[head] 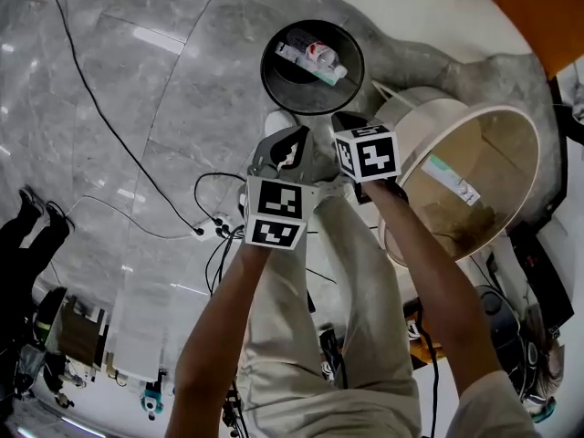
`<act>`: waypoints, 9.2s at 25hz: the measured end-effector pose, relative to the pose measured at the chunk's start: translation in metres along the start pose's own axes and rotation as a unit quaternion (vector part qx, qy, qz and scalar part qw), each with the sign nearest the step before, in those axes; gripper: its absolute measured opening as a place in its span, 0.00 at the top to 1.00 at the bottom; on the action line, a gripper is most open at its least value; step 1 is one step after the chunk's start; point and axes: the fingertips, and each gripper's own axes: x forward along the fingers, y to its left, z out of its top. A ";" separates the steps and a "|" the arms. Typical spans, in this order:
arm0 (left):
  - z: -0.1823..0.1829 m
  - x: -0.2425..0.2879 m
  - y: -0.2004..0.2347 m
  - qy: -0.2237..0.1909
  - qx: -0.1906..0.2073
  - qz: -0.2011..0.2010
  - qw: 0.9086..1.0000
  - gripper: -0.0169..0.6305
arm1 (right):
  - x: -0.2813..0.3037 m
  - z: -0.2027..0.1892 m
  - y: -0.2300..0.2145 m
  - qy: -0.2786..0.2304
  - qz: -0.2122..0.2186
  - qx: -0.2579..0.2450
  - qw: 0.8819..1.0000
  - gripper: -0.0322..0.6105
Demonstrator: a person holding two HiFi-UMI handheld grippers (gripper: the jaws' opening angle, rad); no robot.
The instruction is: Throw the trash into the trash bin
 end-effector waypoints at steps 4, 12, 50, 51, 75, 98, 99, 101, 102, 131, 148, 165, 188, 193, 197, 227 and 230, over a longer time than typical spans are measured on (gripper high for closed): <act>0.004 -0.002 -0.012 0.000 0.007 -0.007 1.000 0.97 | -0.027 0.006 -0.002 -0.031 0.007 0.033 0.999 0.91; 0.015 -0.010 -0.033 0.003 0.020 -0.005 1.000 0.97 | -0.084 0.011 -0.005 -0.082 0.039 0.085 0.992 0.91; 0.045 -0.034 -0.242 0.003 0.069 -0.041 0.997 0.97 | -0.270 -0.133 -0.120 -0.245 -0.018 0.180 0.953 0.91; 0.045 -0.032 -0.249 0.002 0.072 -0.043 0.996 0.97 | -0.271 -0.137 -0.125 -0.245 -0.021 0.179 0.953 0.91; -0.004 0.030 -0.331 0.043 0.092 -0.063 0.993 0.97 | -0.243 -0.234 -0.239 -0.191 -0.092 0.160 0.964 0.70; -0.008 0.027 -0.348 0.051 0.106 -0.061 0.991 0.97 | -0.235 -0.242 -0.244 -0.195 -0.041 0.216 0.956 0.85; -0.007 0.027 -0.349 0.050 0.107 -0.062 0.991 0.97 | -0.237 -0.241 -0.243 -0.197 -0.040 0.214 0.956 0.85; -0.004 0.024 -0.351 0.049 0.109 -0.063 0.991 0.97 | -0.242 -0.241 -0.240 -0.202 -0.036 0.214 0.955 0.86; -0.004 0.023 -0.351 0.048 0.110 -0.064 0.991 0.97 | -0.244 -0.240 -0.238 -0.205 -0.032 0.215 0.954 0.87; 0.014 -0.007 -0.336 0.039 0.120 -0.066 0.990 0.97 | -0.315 -0.213 -0.187 -0.283 0.010 0.209 0.936 0.89; 0.026 -0.027 -0.318 0.026 0.115 -0.059 0.991 0.97 | -0.351 -0.177 -0.131 -0.342 0.067 0.161 0.923 0.89; 0.038 -0.043 -0.262 0.007 0.071 -0.035 0.997 0.97 | -0.325 -0.119 -0.085 -0.318 0.096 0.119 0.936 0.89; 0.054 -0.054 -0.143 -0.004 -0.011 0.008 1.000 0.97 | -0.250 -0.023 -0.040 -0.250 0.088 0.081 0.961 0.89; 0.056 -0.050 -0.120 -0.003 -0.029 0.014 0.999 0.97 | -0.226 -0.009 -0.041 -0.211 0.061 0.078 0.972 0.89; 0.060 -0.044 -0.101 -0.003 -0.040 0.018 0.999 0.97 | -0.206 0.004 -0.044 -0.192 0.041 0.070 0.978 0.89; 0.002 -0.009 0.006 0.012 -0.087 0.052 0.995 0.97 | -0.043 0.008 -0.010 -0.067 -0.019 0.020 0.997 0.89; -0.003 -0.008 0.010 0.012 -0.092 0.054 0.994 0.97 | -0.026 0.002 -0.005 -0.051 -0.020 0.007 0.998 0.89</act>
